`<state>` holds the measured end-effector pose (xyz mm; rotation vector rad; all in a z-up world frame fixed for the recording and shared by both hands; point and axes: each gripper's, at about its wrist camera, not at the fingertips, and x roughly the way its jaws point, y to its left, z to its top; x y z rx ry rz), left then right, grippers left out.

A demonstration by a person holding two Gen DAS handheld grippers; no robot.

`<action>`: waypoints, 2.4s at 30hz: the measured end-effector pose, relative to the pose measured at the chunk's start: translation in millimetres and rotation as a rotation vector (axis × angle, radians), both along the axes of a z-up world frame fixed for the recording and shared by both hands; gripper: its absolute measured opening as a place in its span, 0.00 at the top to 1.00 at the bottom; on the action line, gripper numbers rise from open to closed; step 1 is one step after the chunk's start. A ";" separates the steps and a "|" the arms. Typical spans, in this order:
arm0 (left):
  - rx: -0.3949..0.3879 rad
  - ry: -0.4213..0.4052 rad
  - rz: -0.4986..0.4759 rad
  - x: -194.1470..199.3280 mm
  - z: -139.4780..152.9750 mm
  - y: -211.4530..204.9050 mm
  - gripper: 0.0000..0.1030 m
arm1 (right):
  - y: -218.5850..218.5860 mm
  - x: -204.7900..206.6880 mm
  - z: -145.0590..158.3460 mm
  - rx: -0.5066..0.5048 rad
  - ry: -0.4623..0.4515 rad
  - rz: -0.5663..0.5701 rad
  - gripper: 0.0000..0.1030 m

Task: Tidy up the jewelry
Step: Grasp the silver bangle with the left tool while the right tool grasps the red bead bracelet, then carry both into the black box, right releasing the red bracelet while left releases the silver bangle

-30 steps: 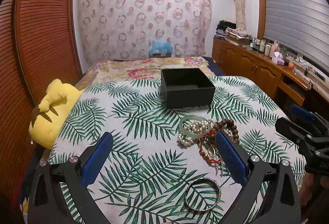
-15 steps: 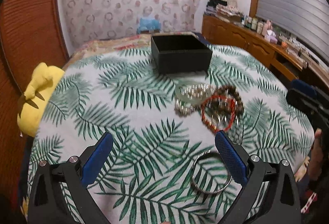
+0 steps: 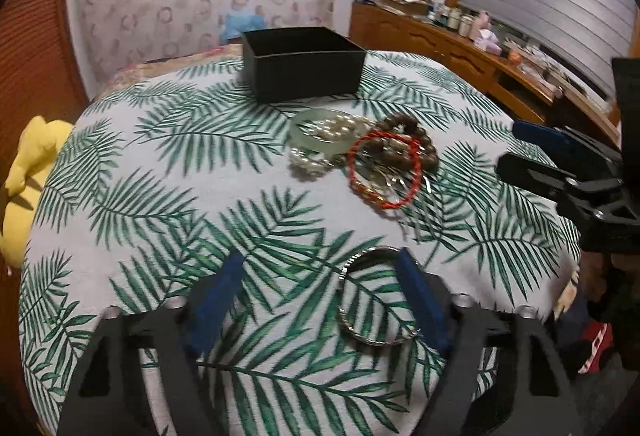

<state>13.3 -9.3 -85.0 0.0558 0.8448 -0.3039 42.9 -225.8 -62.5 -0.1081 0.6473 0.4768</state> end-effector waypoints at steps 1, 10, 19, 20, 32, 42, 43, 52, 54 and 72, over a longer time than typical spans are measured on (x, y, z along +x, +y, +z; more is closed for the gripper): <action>0.002 0.003 -0.014 -0.8 -0.7 -2.7 0.42 | 1.0 0.2 -0.8 -0.002 0.003 0.005 0.15; 0.010 0.033 -0.081 2.9 -4.5 -15.2 0.68 | 9.1 10.7 -6.7 -0.025 0.045 0.067 0.34; 0.037 0.028 -0.114 5.4 -8.0 -19.7 0.94 | 22.6 20.6 -7.2 -0.054 0.063 0.137 0.48; 0.035 0.026 -0.113 6.0 -7.8 -18.7 0.97 | 24.6 22.4 -7.3 -0.057 0.064 0.145 0.50; -0.003 -0.067 -0.029 7.1 8.2 0.2 0.97 | 51.9 56.4 -12.2 -0.097 0.095 0.219 0.70; -0.012 -0.111 0.008 16.7 20.1 13.3 0.97 | 55.8 65.0 -19.1 -0.124 0.109 0.214 0.79; -0.012 -0.114 0.009 18.0 21.2 13.9 0.97 | 55.6 64.7 -19.1 -0.126 0.110 0.213 0.84; -0.015 -0.134 0.023 25.6 25.9 18.5 0.97 | 49.3 54.7 0.0 -0.094 0.044 0.209 0.92; -0.017 -0.139 0.027 26.9 28.2 19.8 0.97 | 47.0 54.3 8.4 -0.079 0.029 0.207 0.92; 0.009 -0.230 0.028 80.7 61.5 20.3 0.97 | 55.7 140.4 68.5 -0.061 -0.085 0.151 0.92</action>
